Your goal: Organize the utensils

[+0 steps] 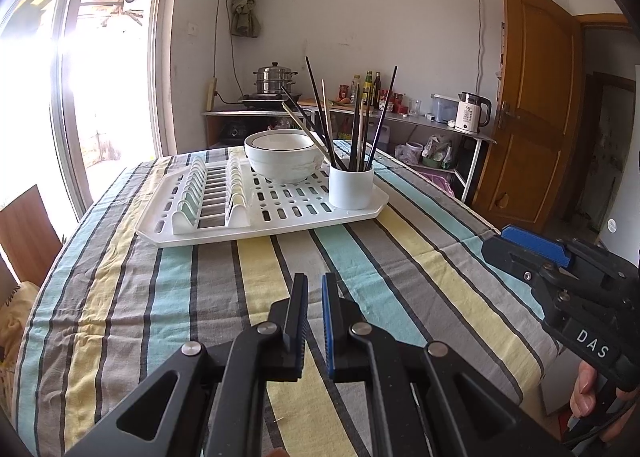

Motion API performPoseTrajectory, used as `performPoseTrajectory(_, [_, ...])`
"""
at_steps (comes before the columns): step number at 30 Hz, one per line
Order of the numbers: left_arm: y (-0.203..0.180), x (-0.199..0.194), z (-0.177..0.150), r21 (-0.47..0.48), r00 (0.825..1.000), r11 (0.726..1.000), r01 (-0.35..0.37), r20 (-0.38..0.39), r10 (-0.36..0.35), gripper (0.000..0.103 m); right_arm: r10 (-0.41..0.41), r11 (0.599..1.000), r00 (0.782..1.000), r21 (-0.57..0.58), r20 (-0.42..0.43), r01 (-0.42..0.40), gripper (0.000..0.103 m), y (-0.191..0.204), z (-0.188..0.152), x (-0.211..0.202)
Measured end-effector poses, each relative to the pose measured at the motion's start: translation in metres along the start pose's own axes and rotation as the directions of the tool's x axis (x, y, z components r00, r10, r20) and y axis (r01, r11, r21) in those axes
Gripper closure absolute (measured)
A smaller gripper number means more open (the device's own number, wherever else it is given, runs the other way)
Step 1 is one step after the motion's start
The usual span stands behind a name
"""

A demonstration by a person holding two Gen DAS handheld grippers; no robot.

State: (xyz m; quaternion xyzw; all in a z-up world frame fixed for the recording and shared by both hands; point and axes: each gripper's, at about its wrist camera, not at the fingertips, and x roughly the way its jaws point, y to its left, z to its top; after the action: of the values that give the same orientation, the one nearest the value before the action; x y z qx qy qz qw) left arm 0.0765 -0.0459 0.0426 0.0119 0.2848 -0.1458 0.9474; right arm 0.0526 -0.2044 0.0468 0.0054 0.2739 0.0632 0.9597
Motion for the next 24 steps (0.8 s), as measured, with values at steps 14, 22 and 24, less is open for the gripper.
performPoseTrajectory(14, [-0.0017,0.0053,-0.0029,0.0,1.0,1.0,0.01,-0.018,-0.01,0.097,0.006,1.0,1.0,0.001,-0.012,-0.006,0.073,0.0002,-0.0025,0.003])
performPoseTrajectory(22, [-0.002,0.0052,-0.0035,0.002,1.0,1.0,0.007,-0.018,-0.007,0.097,0.007,1.0,1.0,0.004,-0.015,-0.007,0.073,-0.0002,-0.003,0.0038])
performPoseTrajectory(24, [-0.0021,0.0052,-0.0035,0.002,1.0,1.0,0.004,-0.019,-0.004,0.097,0.005,1.0,1.0,0.004,-0.015,-0.005,0.073,0.0001,-0.0029,0.004])
